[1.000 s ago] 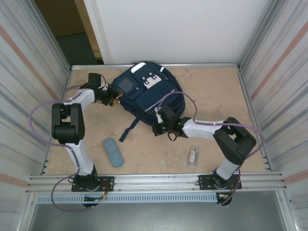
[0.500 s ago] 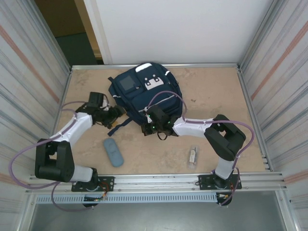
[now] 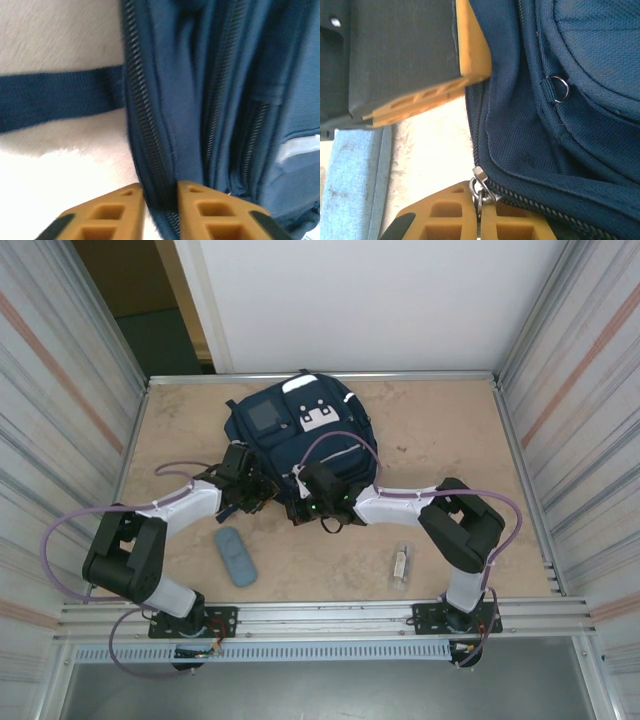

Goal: Pack the student bag

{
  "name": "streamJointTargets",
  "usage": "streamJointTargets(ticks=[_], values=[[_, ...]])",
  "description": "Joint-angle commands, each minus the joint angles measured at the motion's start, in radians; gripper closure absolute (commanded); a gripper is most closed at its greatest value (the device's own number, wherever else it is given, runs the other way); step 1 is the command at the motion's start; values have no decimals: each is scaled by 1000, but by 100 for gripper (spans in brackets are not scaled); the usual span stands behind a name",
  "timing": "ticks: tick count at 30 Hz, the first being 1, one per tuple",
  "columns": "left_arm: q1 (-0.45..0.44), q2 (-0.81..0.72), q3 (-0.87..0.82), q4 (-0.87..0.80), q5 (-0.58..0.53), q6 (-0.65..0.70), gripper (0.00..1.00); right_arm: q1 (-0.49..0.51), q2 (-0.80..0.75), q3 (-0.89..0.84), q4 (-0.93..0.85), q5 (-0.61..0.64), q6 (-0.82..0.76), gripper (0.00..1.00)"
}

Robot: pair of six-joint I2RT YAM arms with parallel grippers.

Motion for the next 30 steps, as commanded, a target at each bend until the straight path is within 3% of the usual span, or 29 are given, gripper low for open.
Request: streamJointTargets(ticks=[1, 5, 12, 23, 27, 30], values=[[26, -24, 28, -26, -90, 65, 92, -2, -59, -23, -30, -12, -19, 100], [89, -34, 33, -52, -21, 122, 100, -45, -116, -82, -98, -2, -59, 100], [217, -9, 71, -77, 62, 230, 100, -114, -180, -210, -118, 27, -78, 100], [364, 260, 391, -143, 147, 379, 100, -110, -190, -198, -146, 47, -81, 99], [393, 289, 443, -135, 273, 330, 81, -87, -120, -128, -109, 21, -30, 99], [394, 176, 368, -186, 229, 363, 62, -68, -71, -90, -35, 21, -3, 100]])
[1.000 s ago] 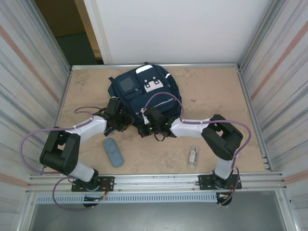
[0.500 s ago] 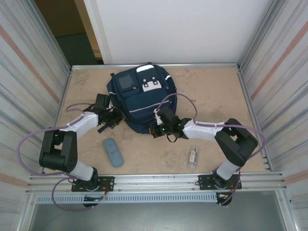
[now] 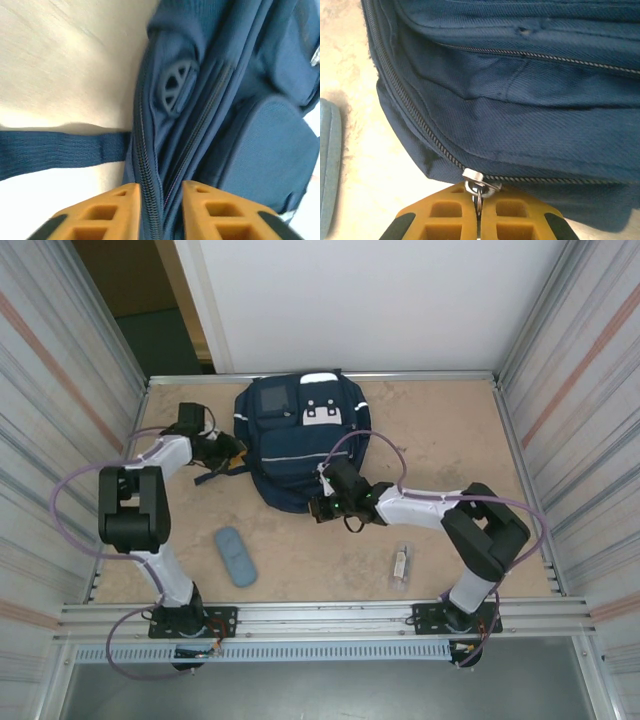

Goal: Pack the student bag

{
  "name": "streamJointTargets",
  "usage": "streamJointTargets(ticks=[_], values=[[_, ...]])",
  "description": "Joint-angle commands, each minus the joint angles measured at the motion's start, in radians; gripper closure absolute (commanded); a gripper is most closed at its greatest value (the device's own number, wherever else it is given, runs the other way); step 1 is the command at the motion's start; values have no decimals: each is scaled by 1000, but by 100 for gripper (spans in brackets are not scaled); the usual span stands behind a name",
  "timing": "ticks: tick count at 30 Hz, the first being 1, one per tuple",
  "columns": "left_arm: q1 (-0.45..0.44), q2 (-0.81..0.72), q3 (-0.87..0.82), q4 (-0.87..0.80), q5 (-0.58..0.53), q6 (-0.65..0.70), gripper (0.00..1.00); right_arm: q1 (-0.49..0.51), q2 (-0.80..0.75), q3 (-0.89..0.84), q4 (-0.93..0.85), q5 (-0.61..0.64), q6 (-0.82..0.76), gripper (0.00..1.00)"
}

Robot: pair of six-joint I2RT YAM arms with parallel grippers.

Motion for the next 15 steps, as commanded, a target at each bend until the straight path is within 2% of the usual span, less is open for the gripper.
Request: streamJointTargets(ticks=[1, 4, 8, 10, 12, 15], values=[[4, -154, -72, -45, -34, 34, 56, 25, 64, 64, 23, -12, 47, 100], [-18, -294, -211, -75, -16, -23, 46, 27, 127, 150, 18, -31, 56, 100], [-167, -439, -356, -38, -84, -165, 35, 49, 174, 201, 67, -43, 60, 100], [-234, -460, -416, 43, -95, -276, 29, 53, 189, 221, 73, -59, 60, 100], [-282, -448, -456, 132, -110, -374, 27, 62, 193, 224, 79, -60, 65, 100], [-321, -397, -426, 114, -197, -389, 26, 77, 190, 206, 122, -54, 67, 100]])
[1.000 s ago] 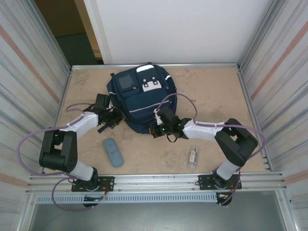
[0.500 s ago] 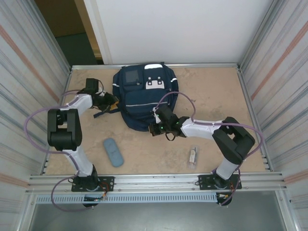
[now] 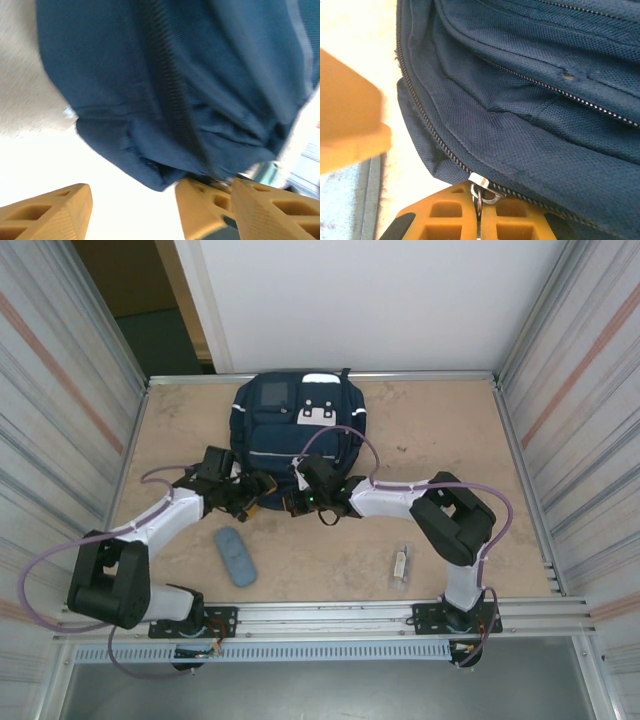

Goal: Pack the student bag

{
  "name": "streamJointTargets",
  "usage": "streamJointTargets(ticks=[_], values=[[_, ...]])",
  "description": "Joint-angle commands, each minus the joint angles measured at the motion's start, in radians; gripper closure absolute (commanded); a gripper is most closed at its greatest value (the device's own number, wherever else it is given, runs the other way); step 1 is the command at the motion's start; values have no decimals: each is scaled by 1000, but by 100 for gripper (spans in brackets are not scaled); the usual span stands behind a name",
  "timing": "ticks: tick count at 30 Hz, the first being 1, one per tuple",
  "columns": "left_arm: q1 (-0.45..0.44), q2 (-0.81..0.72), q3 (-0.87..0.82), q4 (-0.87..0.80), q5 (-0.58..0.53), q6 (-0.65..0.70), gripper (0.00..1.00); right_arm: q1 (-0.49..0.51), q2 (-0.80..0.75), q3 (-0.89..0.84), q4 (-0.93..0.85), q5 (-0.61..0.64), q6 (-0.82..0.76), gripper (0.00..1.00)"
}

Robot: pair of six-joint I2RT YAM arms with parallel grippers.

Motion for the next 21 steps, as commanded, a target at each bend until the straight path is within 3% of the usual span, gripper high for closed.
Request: streamJointTargets(ticks=[1, 4, 7, 10, 12, 14, 21], values=[[-20, 44, 25, 54, -118, -103, 26, 25, 14, 16, 67, -26, 19, 100], [-19, 99, 50, 53, -153, -98, 30, 38, 12, 27, 41, -13, 24, 100], [-19, 116, 55, 42, -210, -82, 42, 38, -12, -10, 57, 4, 38, 100], [-10, 113, 44, 51, -242, -57, 65, 18, -49, -44, 17, 12, 29, 99], [2, 124, 57, 44, -268, -7, 86, 8, -94, -87, 2, 36, 10, 99], [30, 153, 88, 19, -280, 45, 99, -5, -138, -139, -13, 50, -15, 99], [164, 268, 171, 32, -103, 137, 100, -59, -240, -272, -101, 92, -95, 98]])
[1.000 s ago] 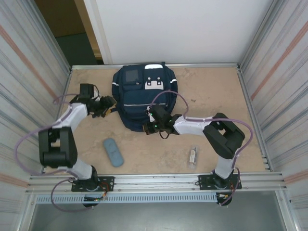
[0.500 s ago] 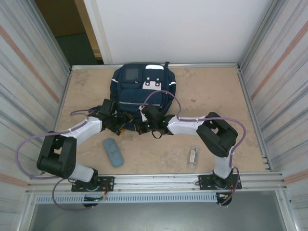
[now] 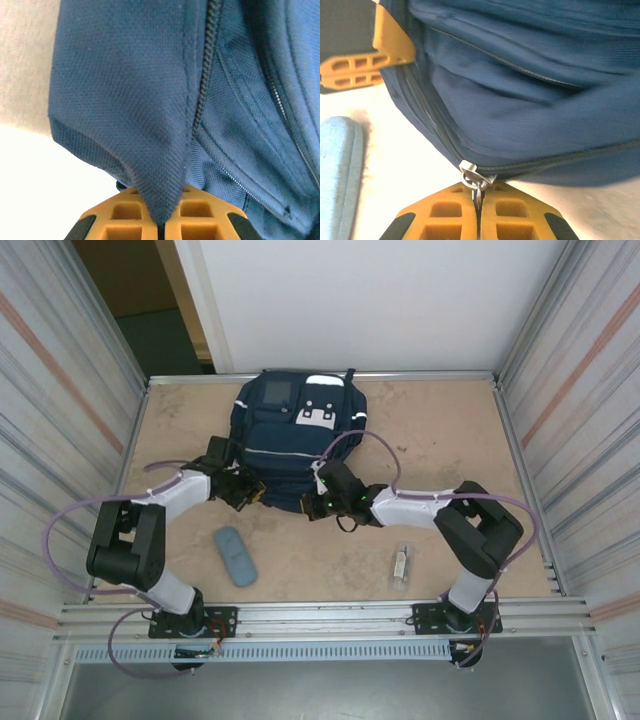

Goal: Pack the student bag

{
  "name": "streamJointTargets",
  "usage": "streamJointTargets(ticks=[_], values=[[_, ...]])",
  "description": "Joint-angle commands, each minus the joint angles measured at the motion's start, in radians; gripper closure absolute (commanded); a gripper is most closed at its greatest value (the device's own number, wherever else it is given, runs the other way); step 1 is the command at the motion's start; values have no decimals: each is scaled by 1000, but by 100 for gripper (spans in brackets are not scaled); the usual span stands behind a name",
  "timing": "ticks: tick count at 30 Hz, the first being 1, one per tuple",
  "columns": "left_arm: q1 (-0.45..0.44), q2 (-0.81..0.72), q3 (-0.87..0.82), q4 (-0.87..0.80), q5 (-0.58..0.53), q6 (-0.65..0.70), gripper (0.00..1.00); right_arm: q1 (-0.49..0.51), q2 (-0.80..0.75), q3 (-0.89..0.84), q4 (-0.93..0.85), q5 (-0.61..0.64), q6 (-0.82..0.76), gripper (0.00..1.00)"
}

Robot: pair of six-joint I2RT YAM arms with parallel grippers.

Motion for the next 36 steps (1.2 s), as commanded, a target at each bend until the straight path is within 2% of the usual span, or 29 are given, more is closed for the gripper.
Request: streamJointTargets(ticks=[1, 4, 7, 10, 12, 13, 17, 20, 22, 24, 28, 32, 34, 36], values=[[91, 80, 90, 4, -51, 127, 100, -18, -81, -76, -158, 50, -71, 98], [113, 157, 214, -71, 1, 242, 100, -26, -106, -88, -194, 66, -97, 98], [143, 223, 308, -101, 28, 280, 98, -22, -101, -105, -169, 64, -94, 98], [180, 261, 358, -74, 43, 259, 87, -21, -48, -76, -130, 11, -59, 98], [195, 258, 367, -55, 63, 258, 74, -20, -3, -31, -98, -47, -26, 98], [196, 240, 360, -62, 62, 253, 67, -17, 22, -3, -80, -66, -15, 98], [162, 72, 212, -67, 34, 215, 51, 2, 118, 138, -73, -102, -19, 98], [88, -73, 68, -53, -20, 153, 40, 20, 160, 230, -95, -113, -31, 98], [36, -139, -10, 14, -16, 84, 35, 31, 180, 264, -91, -130, -36, 98], [-11, -175, -49, 70, -48, 36, 33, 39, 195, 285, -97, -150, -40, 98], [-65, -145, -29, 52, -160, 15, 31, 52, 187, 260, -70, -164, -37, 97], [-68, -62, -21, 125, -162, -15, 31, 58, 188, 257, -87, -165, -32, 95], [-71, -16, -13, 170, -141, 3, 39, 64, 166, 218, -66, -132, -19, 95], [-74, 19, 6, 129, -153, 0, 52, 55, 145, 179, -70, -111, -15, 95]])
